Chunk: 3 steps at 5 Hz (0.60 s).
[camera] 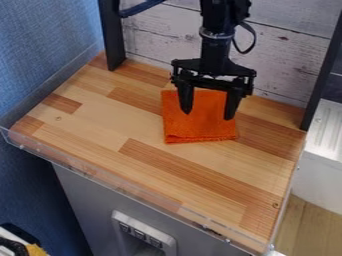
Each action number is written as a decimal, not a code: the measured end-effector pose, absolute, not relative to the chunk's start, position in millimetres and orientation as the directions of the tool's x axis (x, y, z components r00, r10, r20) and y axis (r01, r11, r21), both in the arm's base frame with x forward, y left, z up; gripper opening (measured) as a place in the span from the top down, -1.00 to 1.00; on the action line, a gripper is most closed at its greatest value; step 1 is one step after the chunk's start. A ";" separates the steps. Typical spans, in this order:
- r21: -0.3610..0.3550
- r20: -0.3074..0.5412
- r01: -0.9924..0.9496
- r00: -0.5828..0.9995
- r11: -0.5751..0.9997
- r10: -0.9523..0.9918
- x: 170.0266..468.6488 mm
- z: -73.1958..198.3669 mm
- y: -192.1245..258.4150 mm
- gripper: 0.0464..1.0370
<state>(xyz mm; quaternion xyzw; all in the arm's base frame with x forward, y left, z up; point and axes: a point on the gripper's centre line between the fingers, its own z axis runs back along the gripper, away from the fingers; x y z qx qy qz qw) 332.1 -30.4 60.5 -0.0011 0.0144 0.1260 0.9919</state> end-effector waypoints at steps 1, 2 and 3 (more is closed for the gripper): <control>-0.005 -0.014 -0.338 0.941 0.941 0.338 329.5 51.1 -30.6 -0.92; -0.017 0.003 -0.413 0.911 0.911 0.413 327.1 50.3 -29.2 -0.92; -0.026 0.016 -0.489 0.872 0.872 0.489 324.9 51.8 -19.5 -0.92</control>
